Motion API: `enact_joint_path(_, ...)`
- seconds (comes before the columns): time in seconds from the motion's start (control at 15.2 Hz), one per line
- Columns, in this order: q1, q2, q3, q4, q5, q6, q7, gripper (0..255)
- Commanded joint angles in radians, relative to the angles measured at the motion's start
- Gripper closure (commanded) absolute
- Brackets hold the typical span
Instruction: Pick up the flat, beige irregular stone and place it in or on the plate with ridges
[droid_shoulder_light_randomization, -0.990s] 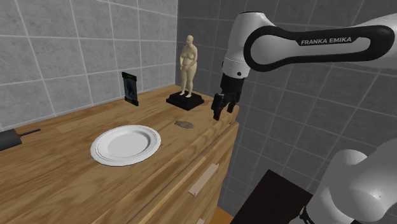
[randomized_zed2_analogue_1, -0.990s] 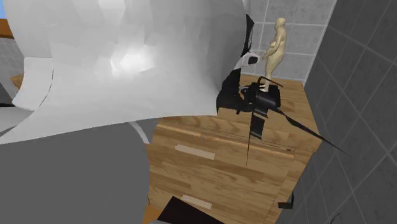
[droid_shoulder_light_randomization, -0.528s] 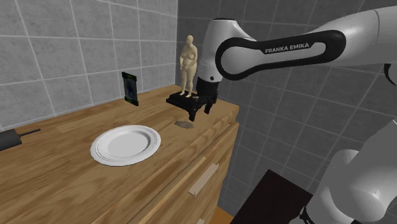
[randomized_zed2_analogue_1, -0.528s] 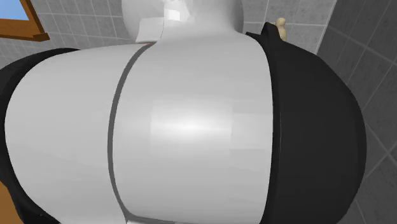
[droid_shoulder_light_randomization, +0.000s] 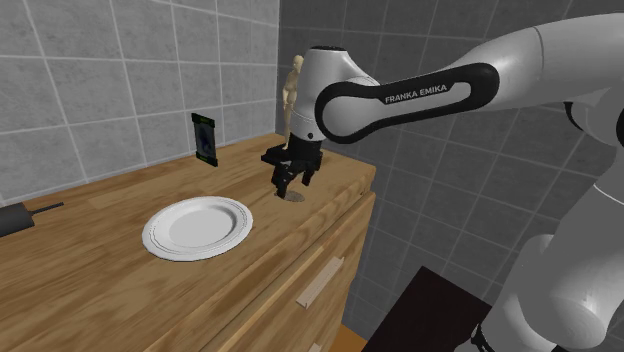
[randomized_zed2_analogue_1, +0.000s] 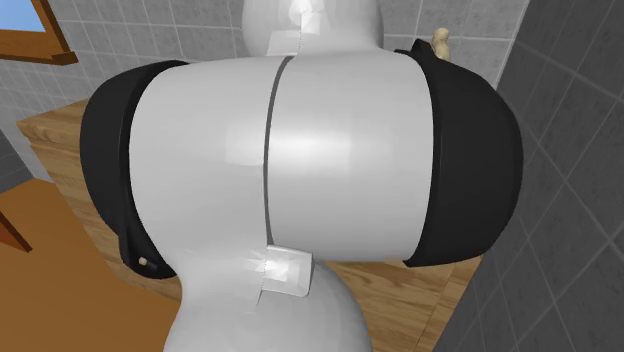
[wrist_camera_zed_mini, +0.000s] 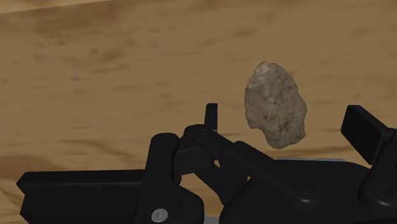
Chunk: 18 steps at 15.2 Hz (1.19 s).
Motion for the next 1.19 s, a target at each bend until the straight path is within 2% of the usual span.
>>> enact_joint_path(0.0,0.0,0.013,0.002,-0.013,-0.005,0.027,0.005,0)
enact_joint_path(0.59,0.0,0.022,0.002,-0.024,-0.008,0.046,0.008,0)
enact_joint_path(0.66,0.0,0.022,0.002,-0.024,-0.008,0.046,0.008,255)
enact_joint_path(1.12,0.0,0.022,0.002,-0.024,-0.008,0.046,0.007,255)
